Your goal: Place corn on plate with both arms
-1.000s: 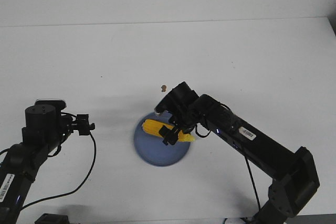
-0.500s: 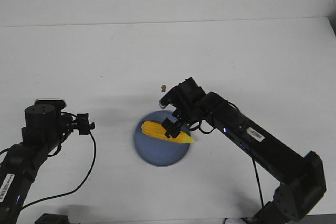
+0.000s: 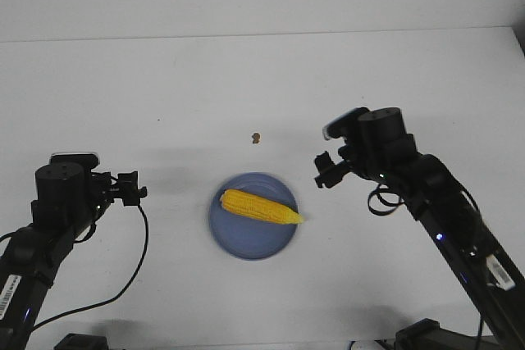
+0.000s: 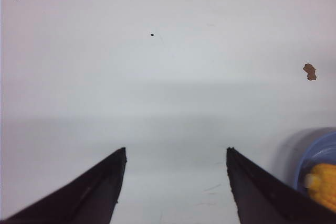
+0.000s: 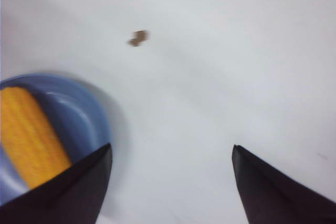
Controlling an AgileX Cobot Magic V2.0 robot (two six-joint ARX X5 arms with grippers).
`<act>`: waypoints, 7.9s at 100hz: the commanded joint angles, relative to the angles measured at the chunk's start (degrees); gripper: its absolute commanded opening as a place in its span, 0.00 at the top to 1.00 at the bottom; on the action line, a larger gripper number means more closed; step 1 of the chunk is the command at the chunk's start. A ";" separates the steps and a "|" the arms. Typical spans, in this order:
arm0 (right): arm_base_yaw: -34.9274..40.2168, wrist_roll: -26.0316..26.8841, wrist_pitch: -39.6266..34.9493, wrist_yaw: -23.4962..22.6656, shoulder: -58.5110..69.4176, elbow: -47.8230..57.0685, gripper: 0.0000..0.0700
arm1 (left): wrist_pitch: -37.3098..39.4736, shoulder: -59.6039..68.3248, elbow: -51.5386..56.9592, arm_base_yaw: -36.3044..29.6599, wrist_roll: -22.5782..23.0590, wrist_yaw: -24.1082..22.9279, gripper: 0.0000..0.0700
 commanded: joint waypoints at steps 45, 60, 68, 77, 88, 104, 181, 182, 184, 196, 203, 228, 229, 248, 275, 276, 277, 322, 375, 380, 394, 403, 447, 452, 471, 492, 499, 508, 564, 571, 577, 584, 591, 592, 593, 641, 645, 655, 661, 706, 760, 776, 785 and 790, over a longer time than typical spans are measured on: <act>-13.77 4.87 18.51 0.70 -37.46 -28.04 0.31 | 4.55 -13.81 -4.28 -0.02 1.22 -2.95 0.45; -14.05 5.05 22.99 1.25 -46.95 -34.29 0.31 | 8.39 -19.41 -12.28 -0.02 1.20 -2.95 0.45; -14.05 6.43 25.11 2.38 -51.80 -37.77 0.31 | 11.23 -22.80 -16.63 0.00 1.20 -2.95 0.45; -14.05 7.58 27.10 3.06 -56.50 -42.12 0.31 | 13.99 -26.36 -20.72 0.00 1.20 -2.95 0.45; -14.01 12.07 30.97 3.39 -60.33 -46.58 0.31 | 14.27 -29.09 -23.06 0.00 1.22 -2.97 0.45; -14.05 11.50 33.38 6.91 -61.44 -47.41 0.31 | 14.80 -30.18 -23.17 0.00 2.08 -2.97 0.44; -14.01 7.13 31.30 6.21 -61.46 -47.41 0.89 | 15.47 -30.16 -23.17 0.00 2.08 -2.95 0.76; -14.01 7.02 31.30 6.21 -61.46 -47.41 0.91 | 15.47 -30.16 -23.17 0.00 2.08 -2.97 0.79; -14.01 6.93 31.30 6.19 -61.46 -47.41 0.93 | 15.47 -30.16 -23.17 0.00 2.08 -2.95 0.86; -14.01 6.88 31.30 6.27 -61.46 -47.39 0.98 | 15.47 -30.16 -23.17 0.00 2.08 -2.95 0.99; -14.01 6.84 31.34 6.27 -61.46 -47.39 0.98 | 15.47 -30.16 -23.17 0.00 2.08 -2.97 0.99; -14.01 6.93 31.39 6.23 -61.46 -47.39 0.98 | 15.50 -30.18 -23.17 0.00 2.08 -2.95 0.98; -14.01 6.93 31.39 6.23 -61.46 -47.39 0.98 | 15.50 -30.16 -23.17 0.00 2.08 -2.95 0.98; -14.01 6.95 31.43 6.23 -61.46 -47.39 0.98 | 15.50 -30.18 -23.17 0.00 2.08 -2.95 0.98; -14.01 6.95 32.41 6.23 -61.46 -47.36 0.98 | 15.50 -30.18 -23.17 0.00 2.08 -2.95 0.98; -14.01 6.95 32.41 6.23 -61.46 -47.36 0.98 | 15.50 -30.18 -23.17 0.00 2.08 -2.95 0.98; -14.01 6.95 32.41 6.23 -61.46 -47.36 0.98 | 15.50 -30.18 -23.17 0.00 2.08 -2.95 0.98; -14.01 6.95 32.44 6.23 -61.46 -47.36 0.98 | 15.50 -30.18 -23.17 0.00 2.10 -2.95 0.98; -14.01 6.95 32.44 6.23 -61.46 -47.36 0.98 | 29.64 -44.33 -37.07 3.98 4.46 -5.09 0.98; -14.01 6.95 32.44 6.23 -61.46 -47.36 0.98 | 30.49 -46.69 -39.43 4.24 4.46 -5.09 0.98; -14.01 6.95 32.41 6.23 -61.46 -47.36 0.98 | 30.27 -53.09 -44.72 4.28 4.46 -5.09 0.98; -14.01 6.95 32.44 6.23 -61.46 -47.36 0.98 | 30.23 -57.02 -47.36 4.28 4.46 -5.09 0.98; -14.01 6.95 32.65 6.23 -61.48 -47.36 0.98 | 30.97 -56.87 -50.53 4.24 5.03 -5.11 0.98; -14.01 6.95 32.65 6.23 -61.48 -47.36 0.98 | 31.98 -56.87 -51.39 4.22 4.85 -5.09 0.98; -14.01 6.95 32.65 6.23 -61.48 -47.36 0.98 | 33.99 -56.87 -52.85 4.22 4.90 -5.07 0.98; -14.01 6.95 32.65 6.23 -61.48 -47.36 0.98 | 37.40 -56.87 -54.23 4.22 4.94 -5.07 0.98; -14.01 6.95 32.65 6.23 -61.48 -47.36 0.98 | 37.59 -56.87 -54.23 4.22 4.96 -5.07 0.98; -14.01 6.95 32.65 6.23 -61.48 -47.36 0.98 | 37.73 -56.87 -54.23 4.22 4.96 -5.07 0.98; -14.01 6.95 32.65 6.23 -61.48 -47.36 0.98 | 37.70 -56.87 -54.23 4.22 4.92 -5.05 0.98; -14.01 6.95 32.65 6.23 -61.48 -47.36 0.98 | 37.73 -56.87 -54.23 4.22 4.92 -5.05 0.98; -14.01 6.95 32.65 6.23 -61.48 -47.36 0.98 | 37.73 -56.87 -54.23 4.22 4.92 -5.05 0.98; -14.01 6.95 32.65 6.23 -61.48 -47.36 0.98 | 37.73 -56.87 -54.23 4.22 4.92 -5.05 0.98; -14.01 6.95 32.65 6.23 -61.48 -47.36 0.98 | 37.73 -56.87 -54.23 4.22 4.92 -5.05 0.98; -14.01 6.95 32.65 6.23 -61.48 -47.36 0.98 | 37.73 -56.87 -54.23 4.22 4.92 -5.05 0.98; -14.01 6.95 32.65 6.23 -61.48 -47.36 0.98 | 37.73 -56.87 -54.23 4.22 4.92 -5.05 0.98; -14.05 6.36 37.53 6.40 -66.20 -52.92 0.98 | 37.73 -56.87 -54.23 4.22 4.92 -5.05 0.98; -14.05 6.36 38.93 6.40 -67.36 -54.38 0.98 | 37.73 -56.87 -54.23 4.22 4.92 -5.05 0.98; -14.14 6.36 40.76 6.43 -70.51 -57.66 0.98 | 37.73 -56.87 -54.23 4.22 4.92 -5.05 0.98; -14.32 6.36 40.98 6.43 -72.30 -59.14 0.98 | 37.73 -56.87 -54.23 4.22 4.92 -5.05 0.98; -17.44 7.23 46.93 6.19 -73.81 -66.10 0.98 | 37.73 -56.85 -54.23 4.22 4.92 -5.05 0.98; -17.40 10.01 55.52 6.16 -73.81 -73.96 0.98 | 37.73 -56.85 -54.23 4.22 4.92 -5.05 0.98; -17.40 10.05 55.67 6.16 -73.81 -73.96 0.98 | 37.73 -56.85 -54.23 4.22 4.92 -5.05 0.98; -17.40 10.05 55.78 6.19 -73.81 -73.96 0.98 | 37.73 -56.85 -54.23 4.22 4.92 -5.05 0.98; -17.40 10.05 55.78 6.19 -73.81 -73.96 0.98 | 37.73 -56.85 -54.23 4.22 4.92 -5.05 0.98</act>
